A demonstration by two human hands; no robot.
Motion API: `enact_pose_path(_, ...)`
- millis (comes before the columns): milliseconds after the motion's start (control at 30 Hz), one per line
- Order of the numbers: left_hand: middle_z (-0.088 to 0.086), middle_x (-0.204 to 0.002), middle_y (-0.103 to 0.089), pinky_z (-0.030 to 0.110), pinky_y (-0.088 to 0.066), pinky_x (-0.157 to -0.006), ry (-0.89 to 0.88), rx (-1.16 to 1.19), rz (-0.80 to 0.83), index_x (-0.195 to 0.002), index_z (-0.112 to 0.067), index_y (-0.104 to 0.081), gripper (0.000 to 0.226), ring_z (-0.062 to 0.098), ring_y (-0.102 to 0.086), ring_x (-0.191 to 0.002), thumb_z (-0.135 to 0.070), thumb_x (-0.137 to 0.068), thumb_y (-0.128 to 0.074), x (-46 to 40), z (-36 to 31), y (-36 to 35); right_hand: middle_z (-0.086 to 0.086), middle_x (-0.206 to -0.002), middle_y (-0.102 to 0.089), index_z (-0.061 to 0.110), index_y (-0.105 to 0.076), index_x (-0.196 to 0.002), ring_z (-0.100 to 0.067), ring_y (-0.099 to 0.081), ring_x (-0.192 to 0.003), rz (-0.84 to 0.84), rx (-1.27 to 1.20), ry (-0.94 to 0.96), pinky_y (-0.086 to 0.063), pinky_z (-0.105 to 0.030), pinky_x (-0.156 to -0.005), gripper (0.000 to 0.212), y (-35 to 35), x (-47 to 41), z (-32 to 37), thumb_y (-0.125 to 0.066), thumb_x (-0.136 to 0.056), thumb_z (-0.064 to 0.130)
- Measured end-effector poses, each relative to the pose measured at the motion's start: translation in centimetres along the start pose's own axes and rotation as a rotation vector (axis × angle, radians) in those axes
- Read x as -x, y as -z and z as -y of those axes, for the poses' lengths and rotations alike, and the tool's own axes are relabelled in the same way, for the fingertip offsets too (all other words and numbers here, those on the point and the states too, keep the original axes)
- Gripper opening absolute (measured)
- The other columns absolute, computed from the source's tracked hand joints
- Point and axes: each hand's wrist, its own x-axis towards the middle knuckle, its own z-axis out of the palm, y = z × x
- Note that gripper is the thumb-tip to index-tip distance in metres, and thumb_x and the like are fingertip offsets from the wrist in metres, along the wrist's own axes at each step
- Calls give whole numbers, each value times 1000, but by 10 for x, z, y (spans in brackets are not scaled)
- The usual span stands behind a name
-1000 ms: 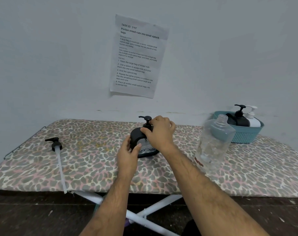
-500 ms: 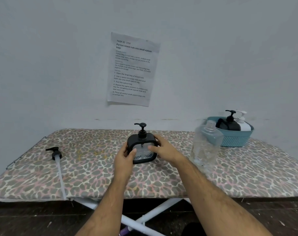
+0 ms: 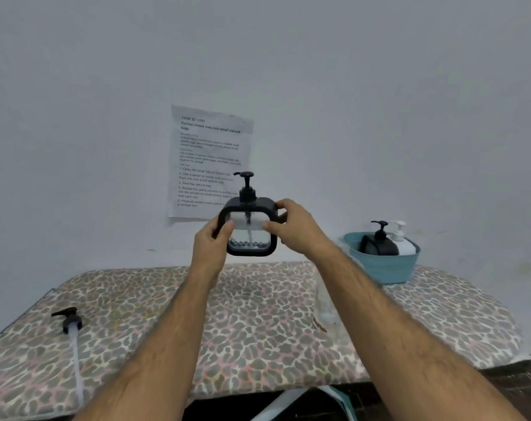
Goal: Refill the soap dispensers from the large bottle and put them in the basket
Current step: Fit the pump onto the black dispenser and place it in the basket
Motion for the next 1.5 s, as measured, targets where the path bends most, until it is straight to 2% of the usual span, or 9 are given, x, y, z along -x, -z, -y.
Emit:
enact_pose_path(133,3,-108,-72,47,-54,-96,-46,38,60,-113,-26,-68,17,26,-66,-108,-24,-100,-57,-22,-32,-24,-2,-106,-68,19,-53,-125,-19,-66,-95,-46,-19,22,-57,-44,-85,45,43,-12,12,-74,-86,30)
enact_pose_path(300,-2,-102,-72,28,-56,-78,-69,103,172,-111,-26,-67,19,15,-67,-96,-18,-103,-52,-41,-55,-65,-3,-101,-67,19,-58,-124,-24,-68,-95,-68,-93,14,-59,-45,-79,50,91,-22,2,-80,-81,32)
enact_pose_path(433,5,-112,-70,35,-57,-88,-24,133,258,-120,-20,-65,23,18,-66,-101,-18,-104,-49,-55,-49,-101,-5,-98,-67,17,-66,-111,-27,-69,-92,-134,-104,28,-58,-39,-71,40,116,-29,-25,-82,-77,31)
enact_pose_path(567,6,-117,-69,33,-56,-87,25,156,347,-122,-20,-63,24,18,-65,-105,-19,-105,-46,-71,-28,-141,-2,-95,-68,20,-67,-104,-23,-67,-88,-226,-104,10,-58,-42,-74,38,129,-40,-65,-85,-73,32)
enact_pose_path(700,8,-120,-68,29,-57,-84,46,142,427,-121,-19,-64,24,13,-67,-100,-19,-105,-47,-90,-1,-173,0,-91,-67,22,-67,-99,-22,-67,-84,-298,-128,-36,-58,-43,-76,36,134,-49,-106,-87,-70,31)
enact_pose_path(967,7,-115,-72,28,-58,-85,86,137,553,-115,-20,-68,23,15,-68,-101,-14,-103,-50,-127,58,-230,10,-84,-68,23,-66,-96,-10,-64,-75,-445,-141,-118,-53,-26,-67,37,131,-63,-177,-89,-67,26)
enact_pose_path(1167,9,-108,-74,27,-59,-82,97,120,553,-123,-8,-61,24,16,-72,-96,-10,-99,-58,-137,98,-264,17,-86,-67,26,-62,-97,13,-58,-73,-565,-70,-166,-45,-7,-59,39,116,-58,-214,-88,-69,29)
enact_pose_path(1267,10,-105,-74,24,-59,-79,123,106,559,-121,-7,-55,23,14,-72,-90,-11,-99,-58,-136,112,-279,20,-86,-65,31,-58,-98,11,-60,-75,-612,-39,-205,-44,-8,-59,41,109,-54,-225,-88,-69,33)
enact_pose_path(1500,-1,-106,-72,21,-55,-89,39,-6,594,-113,-15,-69,19,8,-68,-100,-12,-98,-58,-138,128,-300,23,-86,-63,35,-54,-97,10,-60,-80,-677,31,-241,-44,-7,-61,43,99,-46,-244,-87,-69,36)
